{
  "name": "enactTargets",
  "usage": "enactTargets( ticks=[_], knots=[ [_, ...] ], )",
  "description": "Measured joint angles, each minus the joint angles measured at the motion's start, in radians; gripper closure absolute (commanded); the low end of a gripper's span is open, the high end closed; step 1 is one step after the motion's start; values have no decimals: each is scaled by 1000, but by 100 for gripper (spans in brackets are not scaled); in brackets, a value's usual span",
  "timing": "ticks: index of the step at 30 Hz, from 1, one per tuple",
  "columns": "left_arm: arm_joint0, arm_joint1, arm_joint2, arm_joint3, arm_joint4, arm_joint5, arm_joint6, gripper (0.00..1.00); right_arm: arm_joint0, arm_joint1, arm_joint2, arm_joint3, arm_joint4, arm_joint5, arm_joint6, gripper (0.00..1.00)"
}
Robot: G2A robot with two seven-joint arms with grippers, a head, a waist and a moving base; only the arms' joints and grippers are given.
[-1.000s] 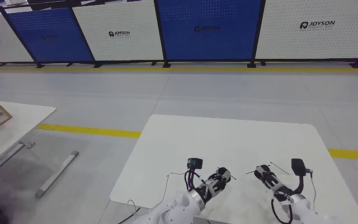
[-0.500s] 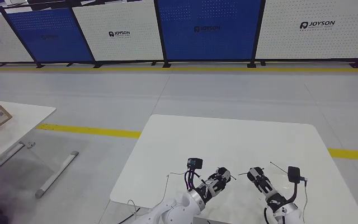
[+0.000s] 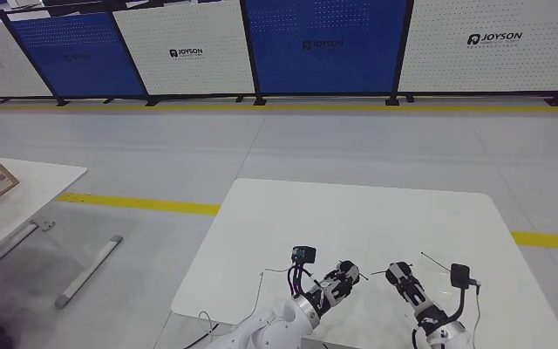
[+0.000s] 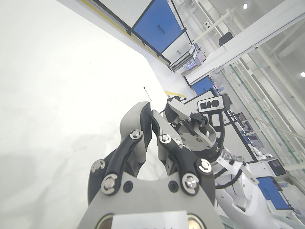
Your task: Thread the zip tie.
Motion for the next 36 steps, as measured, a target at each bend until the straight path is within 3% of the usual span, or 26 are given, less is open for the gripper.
enactTargets(
  ticks=[6, 17, 26, 36],
  knots=[
    [0, 0, 0, 0, 0, 0, 0, 100, -32, -2, 22, -6, -13, -42, -28, 100],
    [0, 0, 0, 0, 0, 0, 0, 100, -28, -3, 16, -6, -36, -39, -27, 100],
    [0, 0, 0, 0, 0, 0, 0, 100, -61, -10, 11, -8, -98, -144, -59, 100],
    [0, 0, 0, 0, 0, 0, 0, 100, -70, -11, 16, -4, -107, -139, -69, 100]
  ],
)
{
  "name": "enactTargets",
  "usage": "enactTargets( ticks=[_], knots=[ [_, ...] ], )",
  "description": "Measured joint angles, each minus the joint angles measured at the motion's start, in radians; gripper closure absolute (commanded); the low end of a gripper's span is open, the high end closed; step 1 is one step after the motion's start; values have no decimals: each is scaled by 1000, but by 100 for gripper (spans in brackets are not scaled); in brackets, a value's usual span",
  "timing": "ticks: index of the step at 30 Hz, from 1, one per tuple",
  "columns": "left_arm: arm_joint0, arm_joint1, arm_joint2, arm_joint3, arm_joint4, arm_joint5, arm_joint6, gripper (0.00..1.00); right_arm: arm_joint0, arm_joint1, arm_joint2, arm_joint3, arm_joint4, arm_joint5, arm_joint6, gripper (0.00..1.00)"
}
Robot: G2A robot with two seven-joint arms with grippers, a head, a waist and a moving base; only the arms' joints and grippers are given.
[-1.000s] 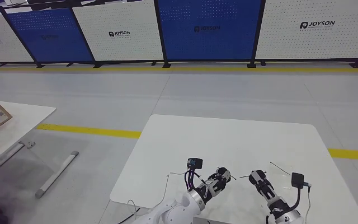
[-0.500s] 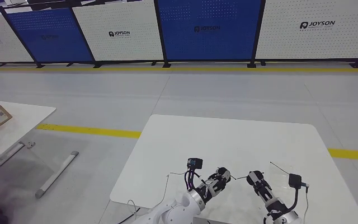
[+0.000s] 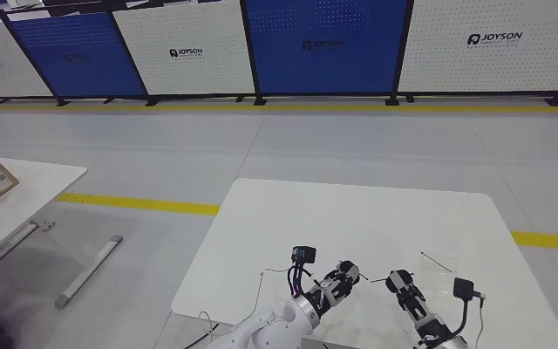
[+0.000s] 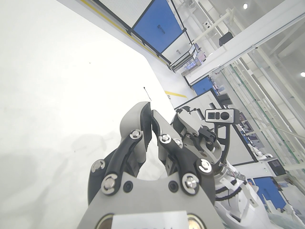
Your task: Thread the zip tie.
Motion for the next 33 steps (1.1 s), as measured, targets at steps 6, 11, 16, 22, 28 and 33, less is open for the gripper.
enactTargets(
  ticks=[6, 11, 16, 22, 28, 33],
  knots=[
    [0, 0, 0, 0, 0, 0, 0, 100, 7, -7, -10, 3, -14, 42, -8, 100],
    [0, 0, 0, 0, 0, 0, 0, 100, 4, -16, -30, 22, -43, 23, -51, 100],
    [0, 0, 0, 0, 0, 0, 0, 100, 2, -21, -41, 33, -71, 14, -95, 100],
    [0, 0, 0, 0, 0, 0, 0, 100, 4, -21, -40, 34, -69, 20, -95, 100],
    [0, 0, 0, 0, 0, 0, 0, 100, 10, -30, -40, 41, -43, 49, -97, 100],
    [0, 0, 0, 0, 0, 0, 0, 100, 16, -34, -46, 49, -42, 48, -93, 100]
  ],
)
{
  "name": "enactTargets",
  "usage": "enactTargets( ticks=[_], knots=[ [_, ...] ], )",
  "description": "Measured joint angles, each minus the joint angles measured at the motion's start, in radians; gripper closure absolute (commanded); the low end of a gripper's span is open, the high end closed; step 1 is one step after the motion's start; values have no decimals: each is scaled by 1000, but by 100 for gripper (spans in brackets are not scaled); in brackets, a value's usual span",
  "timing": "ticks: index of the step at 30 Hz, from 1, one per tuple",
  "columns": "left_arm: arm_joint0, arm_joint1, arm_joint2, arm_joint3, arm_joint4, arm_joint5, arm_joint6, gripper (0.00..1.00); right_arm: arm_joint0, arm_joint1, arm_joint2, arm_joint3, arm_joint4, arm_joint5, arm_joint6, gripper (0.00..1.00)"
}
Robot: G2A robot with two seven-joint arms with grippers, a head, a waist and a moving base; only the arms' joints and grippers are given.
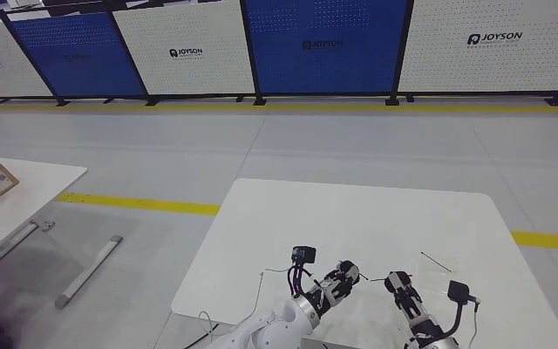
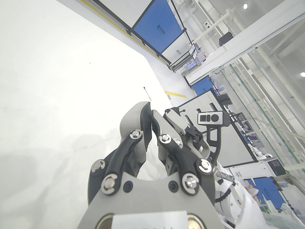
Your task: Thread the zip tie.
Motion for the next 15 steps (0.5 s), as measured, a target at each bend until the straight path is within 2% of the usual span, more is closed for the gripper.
enactTargets(
  ticks=[15],
  knots=[
    [0, 0, 0, 0, 0, 0, 0, 100, -4, -7, 2, 6, -9, -8, -24, 100]
  ],
)
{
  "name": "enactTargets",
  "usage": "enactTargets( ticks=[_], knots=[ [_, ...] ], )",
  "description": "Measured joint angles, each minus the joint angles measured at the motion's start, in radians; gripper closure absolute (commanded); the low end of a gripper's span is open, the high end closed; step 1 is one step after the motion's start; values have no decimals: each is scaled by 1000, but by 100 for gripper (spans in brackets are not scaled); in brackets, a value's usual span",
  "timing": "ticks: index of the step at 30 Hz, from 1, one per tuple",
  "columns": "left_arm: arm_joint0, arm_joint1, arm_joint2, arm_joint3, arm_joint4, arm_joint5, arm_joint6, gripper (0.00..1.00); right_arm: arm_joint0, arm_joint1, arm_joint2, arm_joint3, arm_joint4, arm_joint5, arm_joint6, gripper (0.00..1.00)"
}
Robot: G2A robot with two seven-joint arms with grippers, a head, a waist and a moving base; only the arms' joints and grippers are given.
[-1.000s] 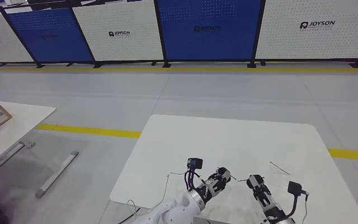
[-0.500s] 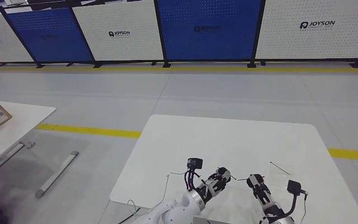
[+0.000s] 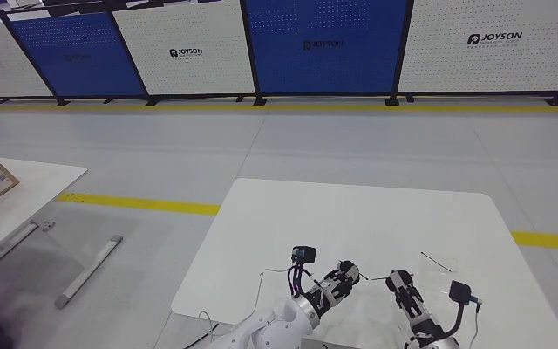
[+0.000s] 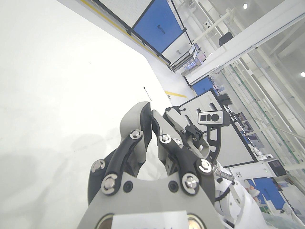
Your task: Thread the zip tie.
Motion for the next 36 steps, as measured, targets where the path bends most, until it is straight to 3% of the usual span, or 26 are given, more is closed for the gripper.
enactTargets(
  ticks=[7, 36],
  knots=[
    [0, 0, 0, 0, 0, 0, 0, 100, -5, -6, 1, 10, -3, -40, 1, 100],
    [0, 0, 0, 0, 0, 0, 0, 100, 8, -35, -4, 28, -33, -34, 2, 100]
  ],
)
